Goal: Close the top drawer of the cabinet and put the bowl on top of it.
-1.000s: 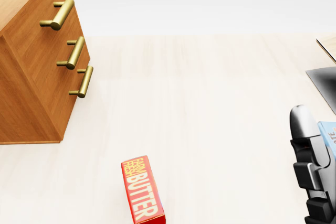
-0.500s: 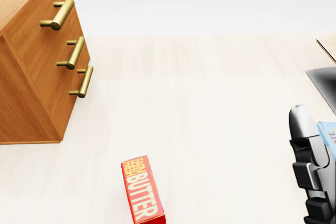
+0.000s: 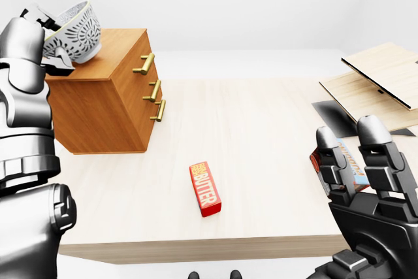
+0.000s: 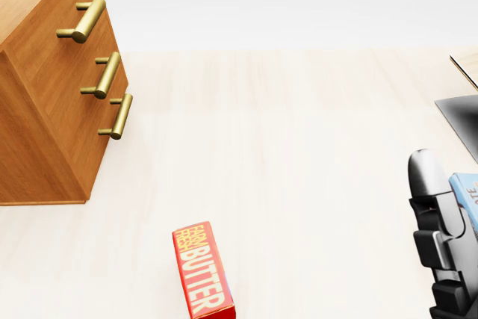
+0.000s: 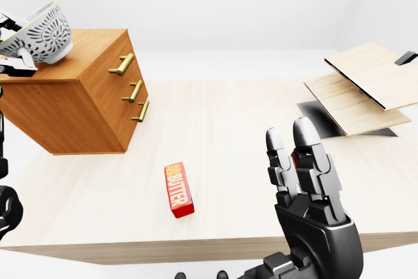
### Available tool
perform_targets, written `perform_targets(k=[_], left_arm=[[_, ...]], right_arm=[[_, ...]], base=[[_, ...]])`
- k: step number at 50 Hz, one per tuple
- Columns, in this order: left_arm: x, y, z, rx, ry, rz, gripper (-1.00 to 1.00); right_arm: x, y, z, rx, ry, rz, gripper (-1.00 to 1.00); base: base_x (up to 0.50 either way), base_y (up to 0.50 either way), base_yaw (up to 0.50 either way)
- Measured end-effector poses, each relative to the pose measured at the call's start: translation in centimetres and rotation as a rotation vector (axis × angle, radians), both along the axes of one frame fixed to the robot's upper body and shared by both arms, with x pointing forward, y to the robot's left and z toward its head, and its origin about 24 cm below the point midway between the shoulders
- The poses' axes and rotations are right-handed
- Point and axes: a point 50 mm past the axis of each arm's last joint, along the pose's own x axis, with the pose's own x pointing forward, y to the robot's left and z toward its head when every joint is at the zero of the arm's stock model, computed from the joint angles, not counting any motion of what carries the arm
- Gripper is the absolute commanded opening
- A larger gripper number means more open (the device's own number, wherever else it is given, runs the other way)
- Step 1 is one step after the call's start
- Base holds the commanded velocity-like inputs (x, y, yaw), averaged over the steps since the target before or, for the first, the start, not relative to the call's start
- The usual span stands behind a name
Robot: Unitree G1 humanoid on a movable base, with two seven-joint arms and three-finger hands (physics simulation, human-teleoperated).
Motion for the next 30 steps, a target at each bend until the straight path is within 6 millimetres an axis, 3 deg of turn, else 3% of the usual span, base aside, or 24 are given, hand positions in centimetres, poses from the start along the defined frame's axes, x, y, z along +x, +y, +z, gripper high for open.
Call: perform_targets(k=[9, 10, 11, 12, 17, 30], left_arm=[[0.4, -0.1, 0.0, -0.004, -0.004, 0.015, -1.0], [0.4, -0.1, -0.1, -0.004, -0.003, 0.016, -0.87], [0.4, -0.2, 0.1, 0.0, -0.007, 0.019, 0.18], [0.4, -0.2, 0.1, -0.002, -0.008, 0.02, 1.0], [0.7, -0.1, -1.0, -0.01, 0.024, 0.023, 1.0], [0.5, 0.0, 0.1, -0.009, -0.026, 0.047, 1.0]], right_arm=[[0.0, 0.0, 0.0, 0.0, 0.0, 0.0, 1.0], [0.0, 0.0, 0.0, 0.0, 0.0, 0.0, 1.0], [0.0, 0.0, 0.0, 0.0, -0.001, 0.0, 1.0], [0.0, 0.0, 0.0, 0.0, -0.001, 0.0, 1.0], [0.0, 0.0, 0.0, -0.001, -0.001, 0.0, 1.0], [-0.1, 0.0, 0.0, -0.002, -0.002, 0.001, 1.0]], base=[[0.0, 0.0, 0.0], [0.0, 0.0, 0.0], [0.0, 0.0, 0.0], [0.0, 0.0, 0.0], [0.0, 0.0, 0.0], [0.0, 0.0, 0.0]])
